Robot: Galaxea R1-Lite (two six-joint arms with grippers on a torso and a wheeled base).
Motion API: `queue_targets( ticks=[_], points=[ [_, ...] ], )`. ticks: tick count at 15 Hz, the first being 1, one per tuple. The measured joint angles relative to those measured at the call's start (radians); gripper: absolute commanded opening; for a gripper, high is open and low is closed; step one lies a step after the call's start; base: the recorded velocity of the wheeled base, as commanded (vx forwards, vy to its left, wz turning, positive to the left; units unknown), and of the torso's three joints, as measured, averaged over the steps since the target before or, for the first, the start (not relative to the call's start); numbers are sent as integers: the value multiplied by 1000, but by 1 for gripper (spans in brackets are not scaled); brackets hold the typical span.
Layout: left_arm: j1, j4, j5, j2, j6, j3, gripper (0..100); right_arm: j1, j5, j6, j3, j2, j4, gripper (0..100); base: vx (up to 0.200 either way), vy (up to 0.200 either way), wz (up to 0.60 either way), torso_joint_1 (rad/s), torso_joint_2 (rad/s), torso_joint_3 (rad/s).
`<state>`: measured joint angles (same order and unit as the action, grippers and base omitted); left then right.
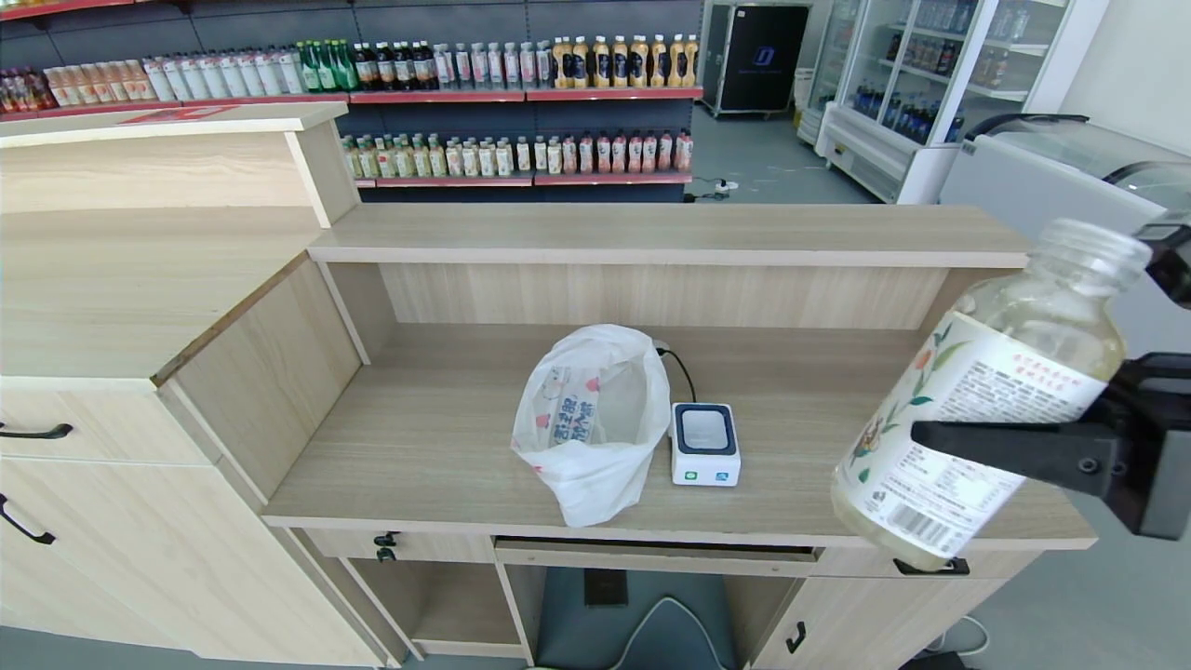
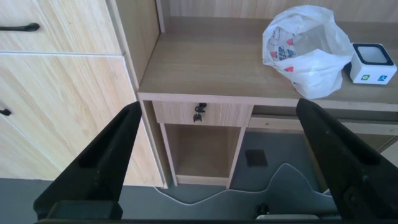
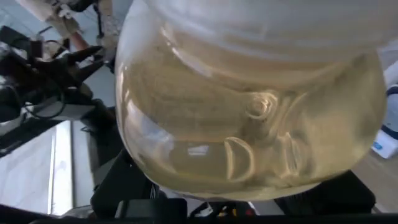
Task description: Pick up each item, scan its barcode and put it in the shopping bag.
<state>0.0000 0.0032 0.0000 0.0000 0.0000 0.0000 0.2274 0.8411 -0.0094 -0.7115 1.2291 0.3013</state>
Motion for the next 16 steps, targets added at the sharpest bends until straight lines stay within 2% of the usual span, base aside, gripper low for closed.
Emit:
queue_targets(
  ticks=[2,3,4,5,7,12,16],
  points=[
    [0,0,0,0,0,0,100,-56,-258,-145,16,97,151,0,0,0,0,0,0,0],
    [0,0,0,0,0,0,100,-94,-307,-207,29,148,257,0,0,0,0,0,0,0],
    [0,0,0,0,0,0,100,-151,-334,-337,43,203,338,0,0,0,0,0,0,0],
    [0,0,0,0,0,0,100,-204,-355,-526,48,250,375,0,0,0,0,0,0,0],
    [0,0,0,0,0,0,100,-300,-377,-793,47,315,425,0,0,0,0,0,0,0],
    [0,0,0,0,0,0,100,-428,-383,-926,30,379,476,0,0,0,0,0,0,0],
    [-1,0,0,0,0,0,100,-441,-368,-1014,30,393,534,0,0,0,600,-1,2,1]
  ],
)
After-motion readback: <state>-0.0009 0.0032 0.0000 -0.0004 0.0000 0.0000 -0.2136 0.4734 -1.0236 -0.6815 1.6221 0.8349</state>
